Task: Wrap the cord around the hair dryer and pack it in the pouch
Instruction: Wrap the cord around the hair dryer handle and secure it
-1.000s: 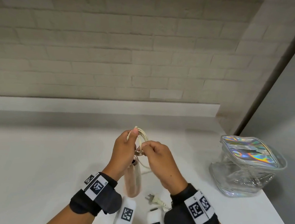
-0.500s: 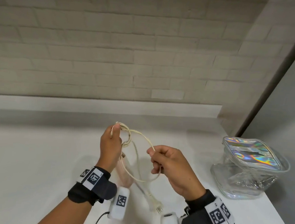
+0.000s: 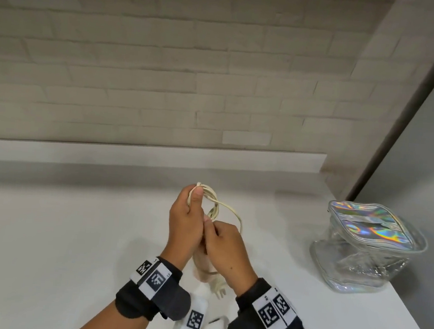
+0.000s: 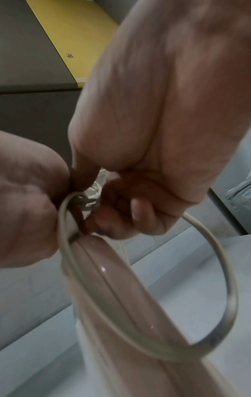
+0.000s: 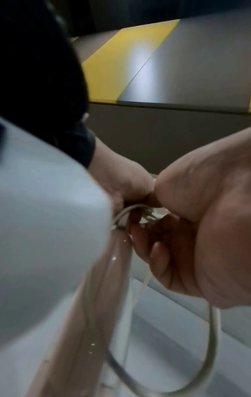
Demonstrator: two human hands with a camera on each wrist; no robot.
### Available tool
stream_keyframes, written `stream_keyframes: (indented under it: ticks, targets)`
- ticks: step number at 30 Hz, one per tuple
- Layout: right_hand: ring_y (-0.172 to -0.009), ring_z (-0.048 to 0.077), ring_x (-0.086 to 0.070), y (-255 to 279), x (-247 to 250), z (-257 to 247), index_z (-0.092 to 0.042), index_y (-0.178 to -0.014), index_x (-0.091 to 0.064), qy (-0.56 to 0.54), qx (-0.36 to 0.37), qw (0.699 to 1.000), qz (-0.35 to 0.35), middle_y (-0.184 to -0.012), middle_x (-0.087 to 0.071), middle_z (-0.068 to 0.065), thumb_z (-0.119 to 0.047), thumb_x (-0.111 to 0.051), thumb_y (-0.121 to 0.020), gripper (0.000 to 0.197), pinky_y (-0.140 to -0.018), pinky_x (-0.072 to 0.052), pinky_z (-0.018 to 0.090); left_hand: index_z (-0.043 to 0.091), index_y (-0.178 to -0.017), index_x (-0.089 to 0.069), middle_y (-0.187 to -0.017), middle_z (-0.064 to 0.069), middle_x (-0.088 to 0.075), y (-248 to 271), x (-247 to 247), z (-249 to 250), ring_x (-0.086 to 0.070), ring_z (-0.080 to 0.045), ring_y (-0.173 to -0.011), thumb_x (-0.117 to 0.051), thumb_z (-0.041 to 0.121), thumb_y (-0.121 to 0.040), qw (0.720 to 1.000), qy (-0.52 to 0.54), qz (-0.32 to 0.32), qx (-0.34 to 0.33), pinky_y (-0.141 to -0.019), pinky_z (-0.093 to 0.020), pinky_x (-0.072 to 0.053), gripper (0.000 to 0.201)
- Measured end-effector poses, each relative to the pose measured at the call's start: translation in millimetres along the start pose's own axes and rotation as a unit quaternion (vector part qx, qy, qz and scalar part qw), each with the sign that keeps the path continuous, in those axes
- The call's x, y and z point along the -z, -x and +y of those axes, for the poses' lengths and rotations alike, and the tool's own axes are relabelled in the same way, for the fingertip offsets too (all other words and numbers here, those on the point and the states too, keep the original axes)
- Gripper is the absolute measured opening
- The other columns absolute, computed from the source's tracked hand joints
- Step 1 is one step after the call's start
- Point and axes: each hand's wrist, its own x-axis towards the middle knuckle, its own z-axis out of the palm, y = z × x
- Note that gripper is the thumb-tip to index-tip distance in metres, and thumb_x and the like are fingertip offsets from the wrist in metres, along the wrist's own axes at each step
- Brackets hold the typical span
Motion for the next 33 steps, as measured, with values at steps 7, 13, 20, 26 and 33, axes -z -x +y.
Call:
stream_keyframes:
  ticks: [7,13,20,26,33]
  targets:
    - [-0.049,0.004,-0.032,14.5,26.3,6.8,-0.023,-0.054,-0.037,-0.013,0.108,0.979,-0.17,-0.051,-0.036,-0.011,-0.019,-0.051,-0.091,0.04,-0.052,-0.029,0.02,0.019,-0.1,-0.06,-0.057,0.002,-0.046,-18.5,14.1,-10.1,-0.039,-0.011,-0.045,-0.043,0.034,-0.101,0.998,-0.005,0.05,0.022,-0.047,-0.026,-0.036,0.023]
    - [-0.092,0.003,-0.066,20.9,67.9,17.9,-0.025,-0.112,-0.067,0.07,-0.006,0.937,-0.341,-0.097,-0.073,-0.01,-0.053,-0.064,-0.082,0.041,-0.094,-0.051,0.03,0.018,-0.098,-0.06,-0.058,-0.001,-0.043,-24.4,24.8,-10.9,-0.038,-0.016,-0.047,-0.043,0.036,-0.101,0.997,0.023,0.064,0.038,-0.047,-0.031,-0.037,0.026]
    - [-0.069,0.02,-0.066,-9.5,13.8,-8.0,-0.008,-0.077,-0.066,-0.032,-0.036,0.992,-0.114,-0.072,-0.07,0.008,-0.045,-0.035,-0.1,0.054,-0.083,-0.056,0.042,0.022,-0.105,-0.06,-0.072,0.005,-0.061,1.9,3.0,-10.5,-0.054,0.0,-0.059,-0.042,0.029,-0.101,0.999,-0.021,0.025,-0.027,-0.059,-0.013,-0.044,0.02]
    - [-0.063,0.009,-0.055,17.2,26.6,-0.4,-0.013,-0.065,-0.057,-0.058,0.067,0.979,-0.181,-0.062,-0.06,-0.006,-0.029,-0.048,-0.098,0.038,-0.074,-0.051,0.032,0.019,-0.103,-0.057,-0.062,0.002,-0.049,-13.4,16.1,-12.5,-0.043,-0.006,-0.047,-0.04,0.035,-0.102,0.999,0.002,0.029,0.032,-0.048,-0.025,-0.04,0.023]
    - [-0.075,0.03,-0.052,52.0,56.1,-9.3,-0.023,-0.074,-0.067,-0.118,0.064,0.883,-0.45,-0.078,-0.063,-0.001,-0.031,-0.054,-0.091,0.022,-0.082,-0.04,0.039,0.015,-0.095,-0.057,-0.07,0.005,-0.057,-23.7,21.8,-15.6,-0.048,-0.003,-0.052,-0.04,0.03,-0.102,0.996,0.012,0.08,0.034,-0.056,-0.021,-0.043,0.024]
